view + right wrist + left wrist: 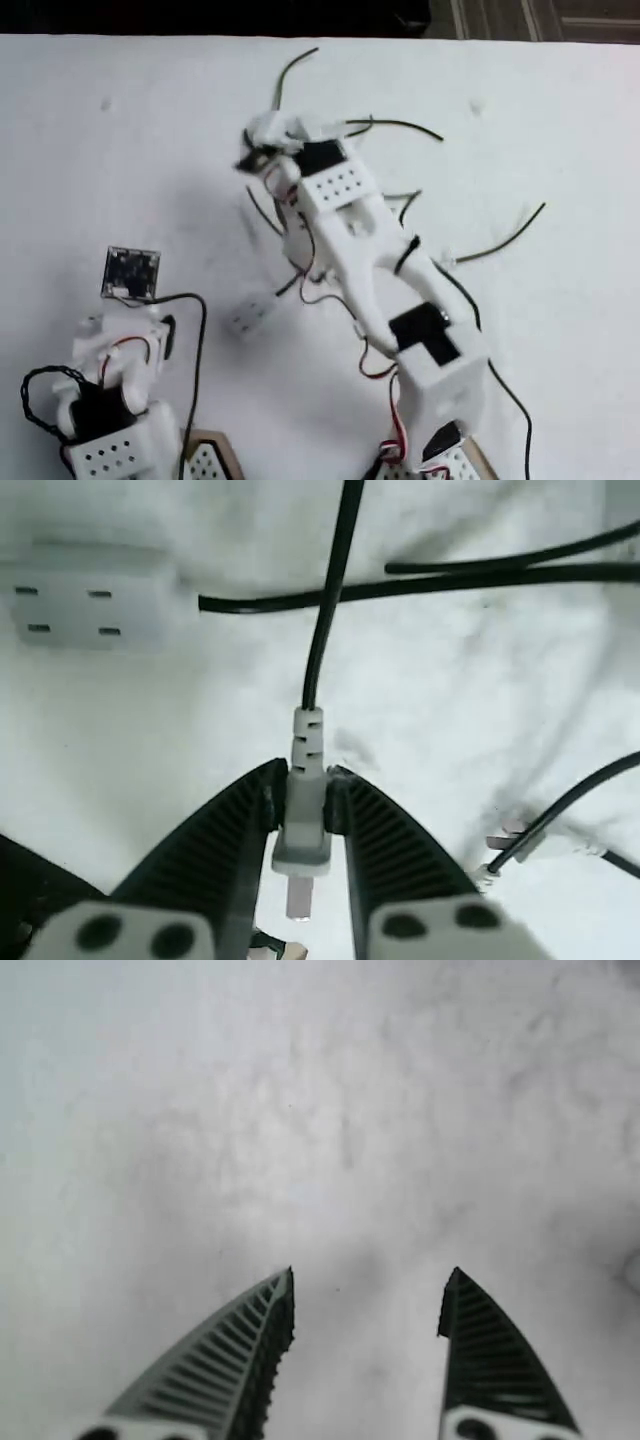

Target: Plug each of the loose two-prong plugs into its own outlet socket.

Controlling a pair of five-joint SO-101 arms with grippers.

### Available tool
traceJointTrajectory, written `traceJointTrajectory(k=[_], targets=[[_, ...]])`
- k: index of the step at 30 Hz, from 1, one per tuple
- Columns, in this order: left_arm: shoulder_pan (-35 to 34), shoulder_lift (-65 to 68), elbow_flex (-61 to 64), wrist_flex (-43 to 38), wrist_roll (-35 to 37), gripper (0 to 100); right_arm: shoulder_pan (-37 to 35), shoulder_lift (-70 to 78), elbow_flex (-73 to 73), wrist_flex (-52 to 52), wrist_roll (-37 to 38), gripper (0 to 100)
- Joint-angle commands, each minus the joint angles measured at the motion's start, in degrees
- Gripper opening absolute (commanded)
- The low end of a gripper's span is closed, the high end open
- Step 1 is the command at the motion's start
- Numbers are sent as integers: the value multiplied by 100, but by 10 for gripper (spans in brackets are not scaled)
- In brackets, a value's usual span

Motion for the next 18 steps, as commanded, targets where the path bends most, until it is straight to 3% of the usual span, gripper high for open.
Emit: traceJointTrajectory(k=[1, 10, 18], targets=[[-40, -40, 9, 44, -62, 242, 127, -453, 862, -611, 53, 16], [-40, -40, 9, 44, -62, 242, 57, -426, 2251, -1543, 659, 16], [-40, -40, 62, 35, -70, 242, 40, 435, 2075, -1525, 703, 16]])
